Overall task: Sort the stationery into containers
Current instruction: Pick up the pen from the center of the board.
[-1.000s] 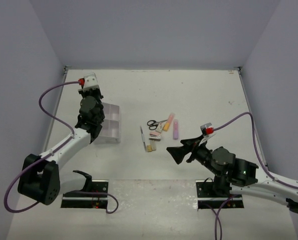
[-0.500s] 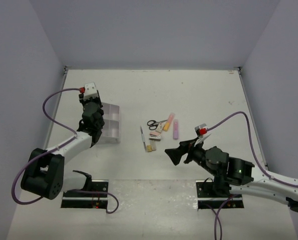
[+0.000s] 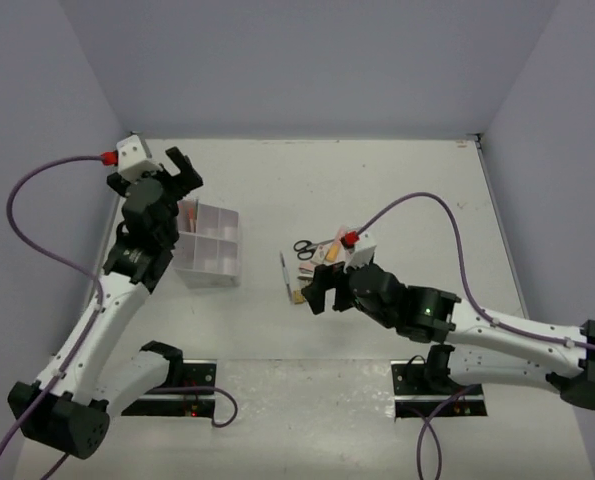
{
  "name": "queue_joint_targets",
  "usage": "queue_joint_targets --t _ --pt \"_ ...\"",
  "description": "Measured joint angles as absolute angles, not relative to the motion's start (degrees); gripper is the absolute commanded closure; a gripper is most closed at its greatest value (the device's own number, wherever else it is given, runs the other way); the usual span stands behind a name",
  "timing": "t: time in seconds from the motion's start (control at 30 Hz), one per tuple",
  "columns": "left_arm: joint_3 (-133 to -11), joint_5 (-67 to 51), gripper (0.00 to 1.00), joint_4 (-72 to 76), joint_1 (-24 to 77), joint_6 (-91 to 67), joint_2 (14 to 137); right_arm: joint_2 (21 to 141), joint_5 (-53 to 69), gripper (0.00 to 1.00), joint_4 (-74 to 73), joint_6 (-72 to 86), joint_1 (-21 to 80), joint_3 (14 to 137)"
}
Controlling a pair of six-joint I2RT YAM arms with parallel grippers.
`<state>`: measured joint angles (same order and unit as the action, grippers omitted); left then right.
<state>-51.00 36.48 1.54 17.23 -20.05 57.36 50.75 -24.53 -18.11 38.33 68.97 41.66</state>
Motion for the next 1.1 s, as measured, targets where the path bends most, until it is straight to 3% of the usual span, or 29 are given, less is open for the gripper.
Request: queue_joint_targets --t 0.1,0.23,0.43,0.67,1.1 --pt "-55.6 27.4 0.00 -7.1 17.3 -21.8 50.4 59.8 -24.1 0.10 -21.2 41.0 66.7 47.8" --pt "-53.2 19.6 0.00 -16.1 17.3 -22.0 39.9 68.8 -23.1 0.36 -25.6 44.0 64.6 55.2" --pt "-43.9 17.9 0.00 -26.6 17.3 -22.0 25.0 83.6 -21.6 0.52 -31.5 46.2 61.4 68.0" --pt "-38.7 18.7 0.00 -28.8 17.3 -22.1 12.6 101.1 -21.1 0.55 -38.8 46.3 60.0 81.7" --pt "-38.6 17.6 0.00 -28.3 17.3 -22.1 12.2 116.5 -14.8 0.60 -42.9 43.8 55.3 89.3"
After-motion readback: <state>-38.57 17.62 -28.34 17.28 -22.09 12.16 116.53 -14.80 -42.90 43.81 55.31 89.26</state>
